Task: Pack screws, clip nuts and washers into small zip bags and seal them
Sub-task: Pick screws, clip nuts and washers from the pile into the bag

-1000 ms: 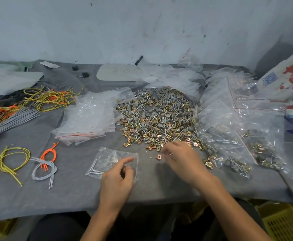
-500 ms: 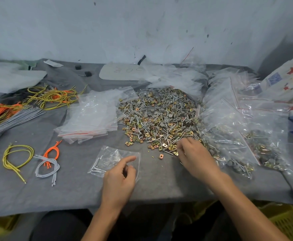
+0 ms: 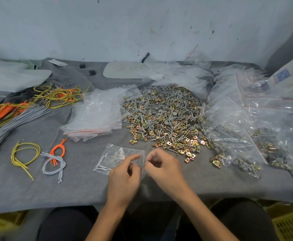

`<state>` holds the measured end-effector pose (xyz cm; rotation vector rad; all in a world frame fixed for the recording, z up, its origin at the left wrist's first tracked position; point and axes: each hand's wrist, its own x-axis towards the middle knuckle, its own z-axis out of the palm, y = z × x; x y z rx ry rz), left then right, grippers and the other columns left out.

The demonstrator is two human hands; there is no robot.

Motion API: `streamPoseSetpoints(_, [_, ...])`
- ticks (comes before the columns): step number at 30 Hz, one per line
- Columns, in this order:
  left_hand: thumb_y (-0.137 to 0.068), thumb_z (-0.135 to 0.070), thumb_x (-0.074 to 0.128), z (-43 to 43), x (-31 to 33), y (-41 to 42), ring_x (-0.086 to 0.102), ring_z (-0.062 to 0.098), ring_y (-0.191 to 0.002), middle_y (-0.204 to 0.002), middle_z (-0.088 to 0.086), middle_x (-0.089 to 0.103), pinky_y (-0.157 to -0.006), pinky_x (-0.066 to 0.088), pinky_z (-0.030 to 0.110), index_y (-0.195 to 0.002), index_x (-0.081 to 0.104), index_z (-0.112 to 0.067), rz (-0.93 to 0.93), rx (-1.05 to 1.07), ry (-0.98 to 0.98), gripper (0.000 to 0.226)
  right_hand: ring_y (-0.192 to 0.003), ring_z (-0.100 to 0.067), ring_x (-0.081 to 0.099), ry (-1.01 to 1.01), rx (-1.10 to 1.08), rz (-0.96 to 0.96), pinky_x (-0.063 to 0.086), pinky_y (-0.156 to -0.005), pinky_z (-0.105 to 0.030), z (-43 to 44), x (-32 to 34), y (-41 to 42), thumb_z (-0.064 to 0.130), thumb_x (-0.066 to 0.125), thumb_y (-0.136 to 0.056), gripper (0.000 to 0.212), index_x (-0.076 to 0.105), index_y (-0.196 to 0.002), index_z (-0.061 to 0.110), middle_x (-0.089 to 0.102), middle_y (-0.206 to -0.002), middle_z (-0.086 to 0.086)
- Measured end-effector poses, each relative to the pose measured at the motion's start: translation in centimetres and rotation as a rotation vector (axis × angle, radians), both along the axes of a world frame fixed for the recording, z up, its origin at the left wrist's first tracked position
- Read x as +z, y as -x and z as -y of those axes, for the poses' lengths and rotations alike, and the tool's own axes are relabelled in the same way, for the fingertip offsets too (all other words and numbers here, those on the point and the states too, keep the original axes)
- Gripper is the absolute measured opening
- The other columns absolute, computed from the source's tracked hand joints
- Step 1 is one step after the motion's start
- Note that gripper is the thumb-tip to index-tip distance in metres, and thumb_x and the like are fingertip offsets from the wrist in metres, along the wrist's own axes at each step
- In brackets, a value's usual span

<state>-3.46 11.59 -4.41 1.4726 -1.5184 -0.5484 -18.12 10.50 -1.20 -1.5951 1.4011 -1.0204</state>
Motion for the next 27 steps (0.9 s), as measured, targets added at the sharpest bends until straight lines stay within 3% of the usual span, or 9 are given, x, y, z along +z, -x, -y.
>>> streamPoseSetpoints(2, [-0.091,-0.008,0.061,0.0,-0.1,-0.1,0.057,0.001,-0.059,-0.064,-0.018,0.061,-0.056,0.039,0.008,-0.114,0.072,-0.029,0.014,0.005,-0.001,0.033,-0.073,-0.005,0.064,0.009,-0.011,-0.029,0.052,-0.072,-0.030,0.1,-0.6,-0.9,0.017,0.070,-0.083,0.007,0.067,-0.082,0.022,0.069,-0.075,0.007])
streamPoseSetpoints(6, [-0.089,-0.025,0.053,-0.1,-0.2,-0.2,0.061,-0.007,-0.067,-0.081,-0.022,0.069,-0.061,0.041,0.005,-0.114,0.072,-0.028,-0.024,0.056,0.005,0.031,-0.076,-0.003,0.057,0.061,-0.005,-0.209,0.047,-0.072,-0.023,1.1,-1.4,-1.4,0.030,0.072,-0.086,0.003,0.070,-0.084,0.031,0.061,-0.080,0.011])
streamPoseSetpoints(9, [-0.089,-0.024,0.052,-0.3,0.0,0.0,0.065,-0.008,-0.081,-0.091,-0.031,0.069,-0.068,0.042,0.002,-0.112,0.072,-0.030,-0.042,0.040,0.041,0.031,-0.081,-0.004,0.054,0.158,0.076,-0.404,0.046,-0.074,-0.027,1.5,-1.6,-1.4,0.040,0.065,-0.093,0.012,0.072,-0.100,0.033,0.053,-0.087,0.014])
streamPoseSetpoints(11, [-0.090,-0.023,0.052,-0.2,0.1,0.0,0.064,-0.006,-0.078,-0.097,-0.031,0.068,-0.067,0.043,0.004,-0.112,0.070,-0.036,-0.051,0.032,0.040,0.031,-0.086,-0.011,0.055,0.276,0.067,-0.549,0.045,-0.072,-0.032,1.5,-1.6,-1.6,0.041,0.061,-0.096,0.015,0.070,-0.102,0.030,0.055,-0.090,0.011])
streamPoseSetpoints(16, [-0.090,-0.028,0.052,-0.1,-0.3,-0.2,0.060,-0.004,-0.066,-0.082,-0.027,0.068,-0.061,0.042,0.010,-0.112,0.067,-0.041,-0.047,0.028,0.021,0.030,-0.074,-0.007,0.051,0.314,-0.021,-0.500,0.045,-0.063,-0.029,1.1,-1.6,-0.7,0.044,0.060,-0.094,0.020,0.047,-0.087,0.031,0.054,-0.080,0.013])
streamPoseSetpoints(18, [-0.090,-0.026,0.052,0.0,-0.5,-0.1,0.053,0.001,-0.052,-0.069,-0.019,0.064,-0.052,0.035,0.010,-0.114,0.069,-0.035,-0.052,0.024,0.024,0.032,-0.074,-0.004,0.051,0.271,-0.040,-0.468,0.046,-0.065,-0.027,1.5,-1.6,0.9,0.040,0.061,-0.094,0.015,0.049,-0.088,0.033,0.052,-0.081,0.016])
streamPoseSetpoints(21, [-0.089,-0.024,0.051,0.0,-0.6,0.0,0.048,0.006,-0.048,-0.060,-0.015,0.057,-0.048,0.031,0.012,-0.114,0.071,-0.032,-0.054,0.032,0.021,0.033,-0.087,-0.005,0.055,0.219,-0.127,-0.587,0.051,-0.077,-0.028,2.8,-1.7,3.8,0.033,0.064,-0.096,0.003,0.062,-0.097,0.031,0.054,-0.094,0.016])
streamPoseSetpoints(24, [-0.089,-0.024,0.051,0.0,-0.6,-0.1,0.048,0.006,-0.048,-0.059,-0.017,0.055,-0.048,0.031,0.012,-0.115,0.070,-0.031,-0.060,0.029,0.018,0.034,-0.097,-0.010,0.055,0.106,-0.136,-0.703,0.052,-0.085,-0.032,3.8,-1.6,5.2,0.040,0.062,-0.097,0.016,0.066,-0.108,0.029,0.055,-0.104,0.012])
streamPoseSetpoints(27, [-0.089,-0.024,0.051,0.0,-0.6,-0.1,0.048,0.007,-0.049,-0.060,-0.015,0.055,-0.048,0.031,0.012,-0.115,0.071,-0.031,-0.059,0.028,0.011,0.034,-0.095,-0.010,0.055,0.064,-0.097,-0.700,0.052,-0.084,-0.033,4.0,-1.4,5.2,0.040,0.063,-0.096,0.013,0.066,-0.104,0.030,0.054,-0.100,0.015])
